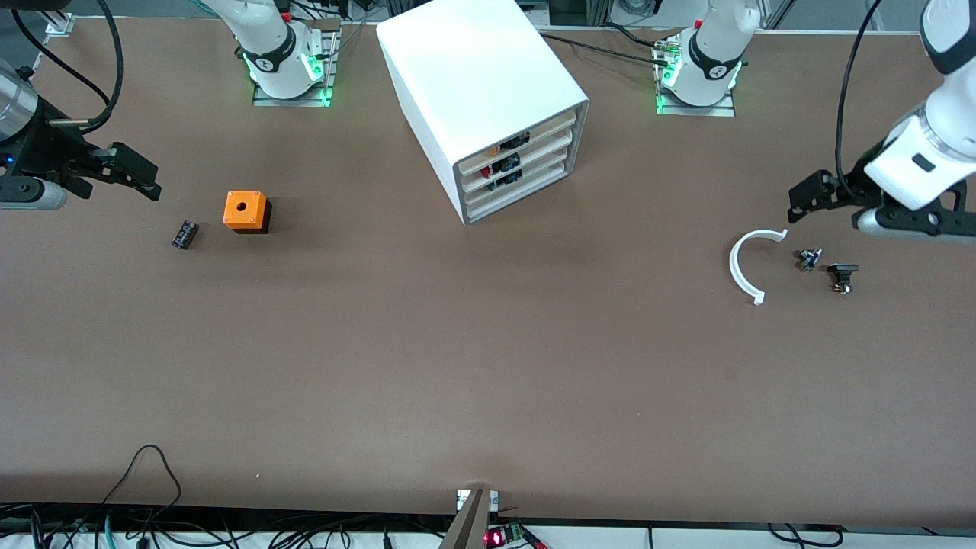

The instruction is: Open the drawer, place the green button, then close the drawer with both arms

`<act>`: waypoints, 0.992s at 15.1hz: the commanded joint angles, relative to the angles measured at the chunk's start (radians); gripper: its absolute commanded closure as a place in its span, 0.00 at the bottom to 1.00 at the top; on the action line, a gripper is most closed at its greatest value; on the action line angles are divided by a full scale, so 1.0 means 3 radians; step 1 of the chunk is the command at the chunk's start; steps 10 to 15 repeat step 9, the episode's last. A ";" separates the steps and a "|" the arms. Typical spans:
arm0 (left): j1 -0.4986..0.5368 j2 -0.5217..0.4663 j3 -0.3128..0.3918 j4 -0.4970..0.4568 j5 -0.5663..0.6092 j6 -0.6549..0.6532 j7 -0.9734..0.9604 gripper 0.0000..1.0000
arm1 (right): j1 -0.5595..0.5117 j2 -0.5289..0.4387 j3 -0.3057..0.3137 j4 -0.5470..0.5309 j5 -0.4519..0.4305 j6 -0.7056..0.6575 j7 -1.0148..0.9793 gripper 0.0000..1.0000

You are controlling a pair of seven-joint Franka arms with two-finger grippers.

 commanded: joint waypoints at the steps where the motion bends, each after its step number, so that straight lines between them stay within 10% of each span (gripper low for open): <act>1: -0.0036 -0.0129 0.0053 -0.0169 0.0086 0.0094 -0.0011 0.00 | -0.0033 0.0049 0.0045 0.0106 -0.0040 -0.0082 -0.0046 0.00; 15: -0.0062 -0.0041 0.0012 0.0040 0.0193 -0.0095 0.0000 0.00 | -0.0028 0.0054 0.0050 0.0106 -0.0050 -0.0087 -0.0046 0.00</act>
